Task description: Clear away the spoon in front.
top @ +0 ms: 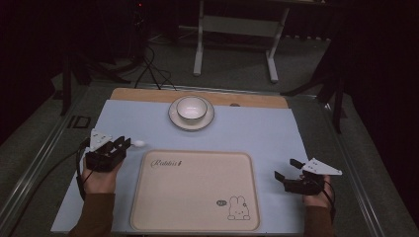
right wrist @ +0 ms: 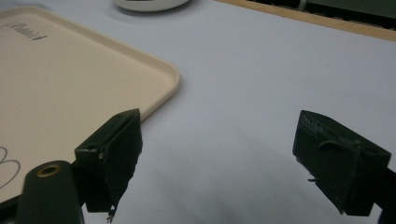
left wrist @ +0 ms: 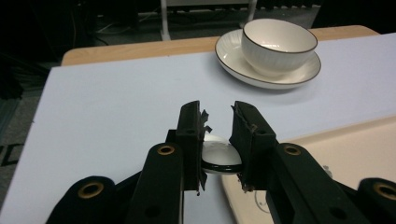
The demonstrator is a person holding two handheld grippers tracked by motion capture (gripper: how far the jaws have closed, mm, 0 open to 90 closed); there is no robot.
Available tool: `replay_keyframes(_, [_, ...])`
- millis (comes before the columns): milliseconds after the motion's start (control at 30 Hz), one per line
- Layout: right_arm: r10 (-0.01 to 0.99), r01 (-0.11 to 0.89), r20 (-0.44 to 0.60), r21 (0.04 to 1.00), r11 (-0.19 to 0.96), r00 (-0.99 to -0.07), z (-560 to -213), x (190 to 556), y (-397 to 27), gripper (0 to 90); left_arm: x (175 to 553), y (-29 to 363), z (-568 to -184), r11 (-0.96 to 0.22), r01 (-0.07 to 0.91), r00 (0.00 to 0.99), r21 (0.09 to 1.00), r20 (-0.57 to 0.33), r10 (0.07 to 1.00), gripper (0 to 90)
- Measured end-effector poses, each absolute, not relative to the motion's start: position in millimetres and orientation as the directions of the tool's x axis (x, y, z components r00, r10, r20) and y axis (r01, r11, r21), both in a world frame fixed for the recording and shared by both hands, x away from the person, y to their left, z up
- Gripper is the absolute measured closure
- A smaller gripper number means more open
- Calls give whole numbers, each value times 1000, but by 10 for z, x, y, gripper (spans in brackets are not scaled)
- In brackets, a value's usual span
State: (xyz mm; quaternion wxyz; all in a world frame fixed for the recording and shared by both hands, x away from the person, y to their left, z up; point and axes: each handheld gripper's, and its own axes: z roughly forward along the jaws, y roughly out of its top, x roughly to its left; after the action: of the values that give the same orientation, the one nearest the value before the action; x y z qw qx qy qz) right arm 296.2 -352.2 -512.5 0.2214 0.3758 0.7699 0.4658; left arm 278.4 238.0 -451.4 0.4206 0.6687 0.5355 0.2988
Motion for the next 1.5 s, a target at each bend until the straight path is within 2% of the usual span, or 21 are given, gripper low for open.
replay_keyframes(867, [787,372,8,884,283,-617,-5124,2970,-3532,155,2743,2014,-4694,-158,479,321,863,-5,947,735])
replay_keyframes(1500, [788,370,8,886,281,-616,-5123,2972,-3541,155,2657,1869,-4819,-220,495,327,841,54,943,731])
